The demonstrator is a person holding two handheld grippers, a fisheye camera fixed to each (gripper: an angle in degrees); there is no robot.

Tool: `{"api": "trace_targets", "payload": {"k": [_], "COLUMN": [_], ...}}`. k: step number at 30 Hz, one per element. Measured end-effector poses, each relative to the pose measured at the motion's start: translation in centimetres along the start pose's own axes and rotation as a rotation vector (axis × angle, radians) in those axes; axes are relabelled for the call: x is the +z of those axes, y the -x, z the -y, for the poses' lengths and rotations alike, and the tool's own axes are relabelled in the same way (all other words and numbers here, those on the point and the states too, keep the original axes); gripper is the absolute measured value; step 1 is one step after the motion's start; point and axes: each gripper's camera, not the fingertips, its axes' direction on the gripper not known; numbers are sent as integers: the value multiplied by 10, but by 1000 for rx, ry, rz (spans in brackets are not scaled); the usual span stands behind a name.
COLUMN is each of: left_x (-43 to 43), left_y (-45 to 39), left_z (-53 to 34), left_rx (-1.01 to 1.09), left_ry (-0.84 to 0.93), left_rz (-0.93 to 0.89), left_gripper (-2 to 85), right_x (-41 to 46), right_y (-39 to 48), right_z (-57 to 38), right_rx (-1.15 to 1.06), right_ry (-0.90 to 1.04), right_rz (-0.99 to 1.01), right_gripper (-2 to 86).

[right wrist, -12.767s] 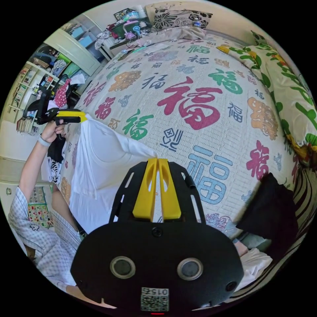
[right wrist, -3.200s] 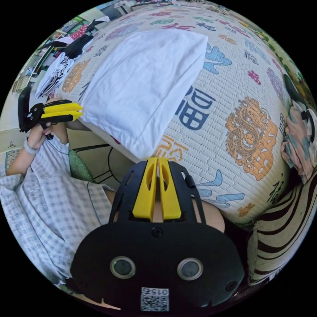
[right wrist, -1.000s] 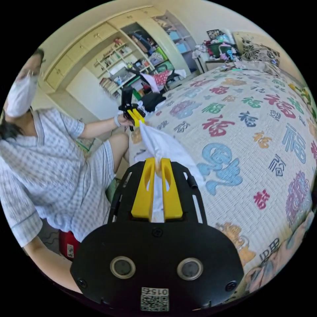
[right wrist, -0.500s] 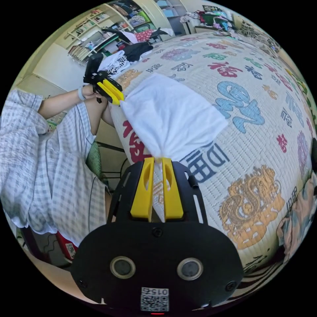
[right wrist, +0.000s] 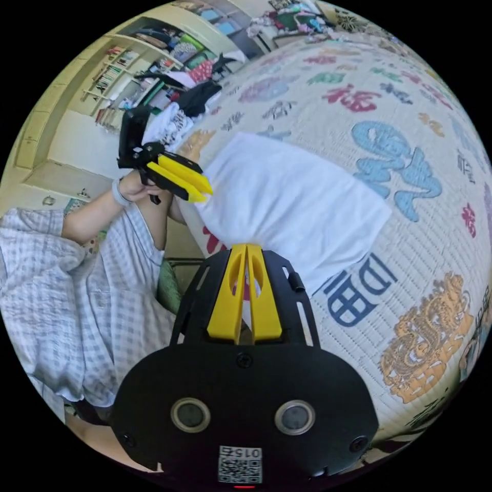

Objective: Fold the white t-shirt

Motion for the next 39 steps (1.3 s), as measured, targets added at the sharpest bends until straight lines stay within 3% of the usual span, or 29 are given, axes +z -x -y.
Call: {"api": "trace_targets", "payload": {"k": [9, 14, 18, 22, 29, 33, 39], "left_x": [-87, -152, -182, -191, -223, -298, -488], "left_y": [24, 68, 105, 107, 102, 89, 82], "left_z": [-28, -52, -58, -25, 6, -6, -90], "left_rx": [-122, -297, -389, -349, -322, -265, -276], "left_ry": [-60, -208, -291, -249, -206, -227, -474], "left_rz": [-10, -151, -310, -406, -468, -451, -387], "left_gripper": [1, 98, 131, 134, 73, 51, 47], "right_x": [2, -16, 6, 36, 61, 49, 56], "right_y": [-36, -90, -118, -131, -130, -107, -26], "right_z": [-12, -28, -12, 27, 84, 111, 231], "right_rx": [132, 316, 350, 330, 339, 299, 95], "right_ry": [-114, -384, -380, -365, -252, -258, -271], "right_rz": [94, 262, 374, 506, 533, 485, 525], "right_gripper": [-1, 79, 125, 132, 40, 19, 9]}}
